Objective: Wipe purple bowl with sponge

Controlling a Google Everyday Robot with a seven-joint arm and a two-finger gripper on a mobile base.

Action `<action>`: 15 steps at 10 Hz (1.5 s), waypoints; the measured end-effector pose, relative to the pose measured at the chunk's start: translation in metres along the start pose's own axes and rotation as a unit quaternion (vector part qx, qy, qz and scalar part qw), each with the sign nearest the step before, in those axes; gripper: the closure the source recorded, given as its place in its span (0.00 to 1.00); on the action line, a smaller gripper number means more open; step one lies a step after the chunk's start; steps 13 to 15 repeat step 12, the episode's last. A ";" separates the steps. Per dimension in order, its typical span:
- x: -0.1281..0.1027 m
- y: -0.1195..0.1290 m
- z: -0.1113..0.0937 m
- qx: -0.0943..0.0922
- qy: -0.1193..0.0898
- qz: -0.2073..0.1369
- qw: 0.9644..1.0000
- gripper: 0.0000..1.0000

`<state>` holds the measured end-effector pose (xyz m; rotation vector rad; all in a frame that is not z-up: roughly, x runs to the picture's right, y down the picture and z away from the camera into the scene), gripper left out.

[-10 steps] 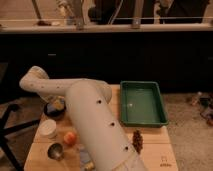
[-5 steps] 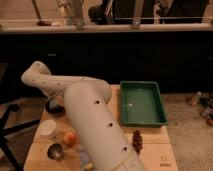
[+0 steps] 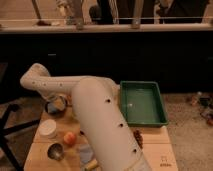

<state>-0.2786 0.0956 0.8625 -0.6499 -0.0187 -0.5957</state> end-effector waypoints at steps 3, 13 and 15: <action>-0.035 -0.017 -0.010 0.013 -0.020 -0.018 1.000 1.00; 0.028 -0.018 -0.009 0.007 -0.002 0.022 1.000 1.00; 0.028 -0.018 -0.009 0.007 -0.002 0.022 1.000 1.00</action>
